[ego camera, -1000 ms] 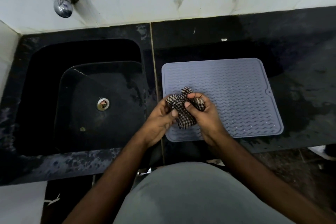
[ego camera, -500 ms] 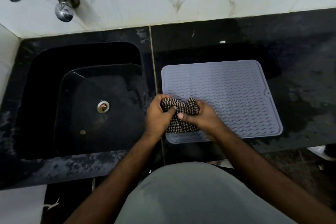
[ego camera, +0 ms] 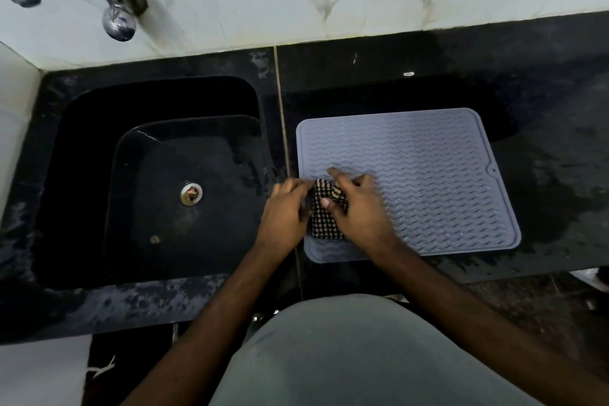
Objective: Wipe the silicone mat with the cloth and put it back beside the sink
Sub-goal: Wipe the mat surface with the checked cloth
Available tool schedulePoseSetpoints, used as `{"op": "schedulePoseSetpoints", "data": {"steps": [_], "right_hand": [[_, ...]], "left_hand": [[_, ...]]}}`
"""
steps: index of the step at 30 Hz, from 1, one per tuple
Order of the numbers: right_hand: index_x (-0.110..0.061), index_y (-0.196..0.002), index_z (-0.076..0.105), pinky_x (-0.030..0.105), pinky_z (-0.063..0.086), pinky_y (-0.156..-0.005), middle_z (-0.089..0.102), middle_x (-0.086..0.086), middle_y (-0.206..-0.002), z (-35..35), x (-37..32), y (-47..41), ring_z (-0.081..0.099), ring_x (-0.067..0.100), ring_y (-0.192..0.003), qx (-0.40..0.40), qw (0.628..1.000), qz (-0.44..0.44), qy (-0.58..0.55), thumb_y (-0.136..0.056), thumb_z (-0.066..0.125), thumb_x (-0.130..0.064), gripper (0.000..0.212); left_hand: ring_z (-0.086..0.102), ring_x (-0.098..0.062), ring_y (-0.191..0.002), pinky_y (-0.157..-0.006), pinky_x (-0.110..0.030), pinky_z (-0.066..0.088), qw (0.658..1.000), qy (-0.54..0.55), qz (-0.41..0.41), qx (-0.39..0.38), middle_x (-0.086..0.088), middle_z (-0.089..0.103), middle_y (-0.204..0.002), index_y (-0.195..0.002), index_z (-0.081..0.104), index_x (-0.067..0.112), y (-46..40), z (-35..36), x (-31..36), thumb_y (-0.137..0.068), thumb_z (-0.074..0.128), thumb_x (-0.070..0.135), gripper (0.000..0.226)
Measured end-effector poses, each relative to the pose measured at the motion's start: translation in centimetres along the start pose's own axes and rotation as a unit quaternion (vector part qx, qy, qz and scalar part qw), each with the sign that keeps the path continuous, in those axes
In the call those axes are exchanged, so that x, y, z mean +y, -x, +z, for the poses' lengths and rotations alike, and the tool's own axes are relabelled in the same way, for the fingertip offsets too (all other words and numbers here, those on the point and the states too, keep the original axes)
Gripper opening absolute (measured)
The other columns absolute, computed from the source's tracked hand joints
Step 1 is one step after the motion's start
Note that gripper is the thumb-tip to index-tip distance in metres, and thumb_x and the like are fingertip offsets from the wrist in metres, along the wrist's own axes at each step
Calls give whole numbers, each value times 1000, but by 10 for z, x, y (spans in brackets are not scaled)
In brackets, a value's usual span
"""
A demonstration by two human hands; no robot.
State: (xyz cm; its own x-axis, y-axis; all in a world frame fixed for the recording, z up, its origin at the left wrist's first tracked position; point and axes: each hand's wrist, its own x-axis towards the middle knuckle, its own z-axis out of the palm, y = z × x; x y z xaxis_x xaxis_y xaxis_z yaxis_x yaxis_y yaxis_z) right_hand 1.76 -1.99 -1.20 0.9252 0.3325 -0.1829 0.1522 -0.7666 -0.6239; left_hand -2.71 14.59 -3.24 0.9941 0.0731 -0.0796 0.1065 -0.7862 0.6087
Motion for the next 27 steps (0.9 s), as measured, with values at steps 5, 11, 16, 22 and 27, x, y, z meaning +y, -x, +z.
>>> {"op": "schedulePoseSetpoints", "data": {"steps": [5,11,16,22,27], "right_hand": [[-40,-138,50,39,50,-96,39,3,-112,12,-4,-5,56,25,-104,-51,998,-24,16,-83,73,-46,60],[-43,-123,51,39,57,-75,40,0,-110,21,-11,-5,61,21,-88,-25,993,-13,113,-88,64,-49,37],[-40,-111,59,40,56,-74,40,-2,-106,16,-21,-12,65,22,-83,-48,989,-16,142,-90,61,-39,21],[-42,-115,61,42,54,-82,44,2,-107,10,-23,-13,65,26,-93,-69,988,-2,138,-92,60,-33,25],[-41,-119,60,41,55,-72,39,4,-110,1,-20,-7,65,24,-88,-73,972,-42,220,-98,49,-31,27]], "left_hand": [[38,-23,-133,-106,-47,38,998,-11,-6,-64,3,46,-151,-156,32,28,1,-10,-5,-87,64,9,78],[15,-14,-147,-108,-38,17,982,-69,-1,-176,2,30,-161,-159,-7,38,-9,-27,-8,-79,78,29,117],[6,-19,-149,-117,-46,7,971,-97,-6,-217,5,17,-164,-156,-19,32,-6,-18,0,-44,94,51,161],[-8,-25,-154,-117,-66,-1,954,-199,-54,-219,6,9,-166,-156,-21,24,-7,-13,21,-45,95,53,164],[-19,-31,-153,-115,-69,-4,921,-259,-132,-258,10,-7,-168,-152,-32,23,-9,-11,46,-54,96,40,162]]}}
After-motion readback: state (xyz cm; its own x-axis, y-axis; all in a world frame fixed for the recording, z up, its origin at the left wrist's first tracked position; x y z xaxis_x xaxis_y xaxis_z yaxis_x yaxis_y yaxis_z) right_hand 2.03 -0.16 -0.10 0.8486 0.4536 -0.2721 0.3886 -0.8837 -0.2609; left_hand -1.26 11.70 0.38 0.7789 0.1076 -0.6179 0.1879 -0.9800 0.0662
